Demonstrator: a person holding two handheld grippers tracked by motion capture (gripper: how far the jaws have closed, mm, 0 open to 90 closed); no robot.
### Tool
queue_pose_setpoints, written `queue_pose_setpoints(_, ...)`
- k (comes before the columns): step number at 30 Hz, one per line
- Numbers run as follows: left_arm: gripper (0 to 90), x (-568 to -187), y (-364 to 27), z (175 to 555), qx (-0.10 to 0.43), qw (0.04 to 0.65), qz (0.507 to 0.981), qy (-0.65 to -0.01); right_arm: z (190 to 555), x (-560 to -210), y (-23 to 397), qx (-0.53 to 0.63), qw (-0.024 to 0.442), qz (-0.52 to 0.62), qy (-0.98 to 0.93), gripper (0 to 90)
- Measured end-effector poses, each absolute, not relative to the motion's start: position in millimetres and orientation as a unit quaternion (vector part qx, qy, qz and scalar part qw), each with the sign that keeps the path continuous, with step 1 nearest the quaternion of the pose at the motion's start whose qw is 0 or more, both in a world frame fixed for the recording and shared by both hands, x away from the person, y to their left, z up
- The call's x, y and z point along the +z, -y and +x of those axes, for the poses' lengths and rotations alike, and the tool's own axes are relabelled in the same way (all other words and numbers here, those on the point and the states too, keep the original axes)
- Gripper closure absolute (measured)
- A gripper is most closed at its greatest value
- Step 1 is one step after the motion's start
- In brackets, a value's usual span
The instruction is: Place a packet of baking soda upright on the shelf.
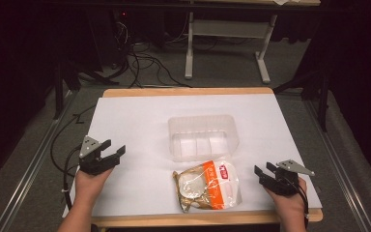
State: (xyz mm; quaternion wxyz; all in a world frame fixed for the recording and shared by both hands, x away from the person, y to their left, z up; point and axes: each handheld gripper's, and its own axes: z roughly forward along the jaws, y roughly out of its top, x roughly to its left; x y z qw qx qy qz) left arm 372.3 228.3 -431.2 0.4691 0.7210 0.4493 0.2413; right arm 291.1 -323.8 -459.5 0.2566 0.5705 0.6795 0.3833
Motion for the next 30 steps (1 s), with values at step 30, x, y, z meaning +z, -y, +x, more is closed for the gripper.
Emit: queue_pose_setpoints(30,35.4,-433.7,-222.3,372.9,0.23,0.463,0.739,-0.432,284.5,-449.0,323.3,0.428,0.264,0.561,-0.658,32.9)
